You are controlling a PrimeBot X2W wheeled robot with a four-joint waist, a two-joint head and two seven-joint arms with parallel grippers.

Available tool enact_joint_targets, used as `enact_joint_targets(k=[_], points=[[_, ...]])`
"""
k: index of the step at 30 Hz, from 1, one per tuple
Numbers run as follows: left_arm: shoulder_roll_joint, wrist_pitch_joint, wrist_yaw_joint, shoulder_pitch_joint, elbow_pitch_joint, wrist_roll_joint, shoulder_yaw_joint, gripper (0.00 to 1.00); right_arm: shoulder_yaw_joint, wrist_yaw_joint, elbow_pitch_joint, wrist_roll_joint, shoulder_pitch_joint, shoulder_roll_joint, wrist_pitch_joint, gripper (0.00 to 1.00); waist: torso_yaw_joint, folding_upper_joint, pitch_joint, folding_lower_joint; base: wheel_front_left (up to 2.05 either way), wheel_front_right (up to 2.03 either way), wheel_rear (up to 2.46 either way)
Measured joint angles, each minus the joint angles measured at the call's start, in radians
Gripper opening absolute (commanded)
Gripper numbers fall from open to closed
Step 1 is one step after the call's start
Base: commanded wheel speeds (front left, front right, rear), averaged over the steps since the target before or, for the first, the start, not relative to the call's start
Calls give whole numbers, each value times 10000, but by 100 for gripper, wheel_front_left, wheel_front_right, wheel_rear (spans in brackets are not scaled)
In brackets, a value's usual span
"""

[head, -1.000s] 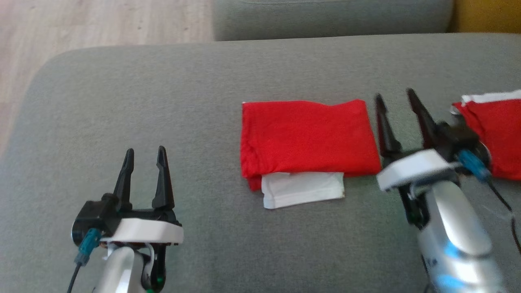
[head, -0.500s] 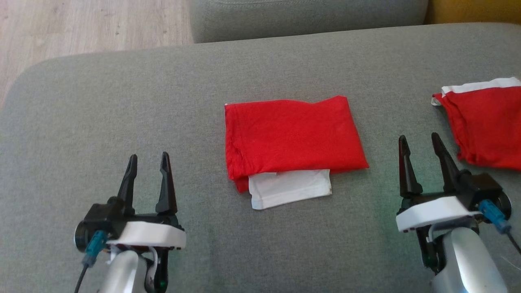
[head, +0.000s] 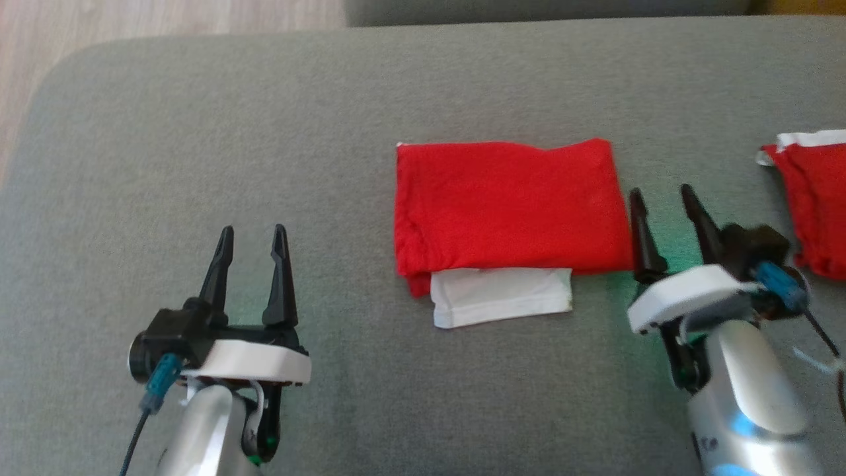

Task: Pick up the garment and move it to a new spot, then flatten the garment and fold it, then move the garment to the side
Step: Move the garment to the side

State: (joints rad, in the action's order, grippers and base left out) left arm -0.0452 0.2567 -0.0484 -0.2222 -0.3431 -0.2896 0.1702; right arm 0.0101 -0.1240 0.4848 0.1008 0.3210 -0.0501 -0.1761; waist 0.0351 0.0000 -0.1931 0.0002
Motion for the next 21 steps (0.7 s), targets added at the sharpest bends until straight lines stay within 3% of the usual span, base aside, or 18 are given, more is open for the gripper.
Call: enact_joint_targets(k=[6,14,15,16,21], points=[[2,0,0,-105,-104,-121,238,100,431,0,1753,328,843,-4,1168,100,461,0,-371,0,0,0,0],[2,0,13,-238,-165,-199,313,100,414,0,3062,326,1697,-67,1338,100,740,0,-555,-1,0,0,0],[4,0,13,-238,-171,-199,313,100,449,0,3137,347,1724,-79,1333,33,746,0,-542,-1,0,0,0],[4,0,15,-238,-178,-199,309,100,502,0,3229,393,1762,-102,1315,0,744,0,-517,-1,0,0,0],[2,0,-36,-232,-230,-186,297,100,882,-2,3595,178,1851,-56,869,0,565,0,-300,-2,0,0,0]])
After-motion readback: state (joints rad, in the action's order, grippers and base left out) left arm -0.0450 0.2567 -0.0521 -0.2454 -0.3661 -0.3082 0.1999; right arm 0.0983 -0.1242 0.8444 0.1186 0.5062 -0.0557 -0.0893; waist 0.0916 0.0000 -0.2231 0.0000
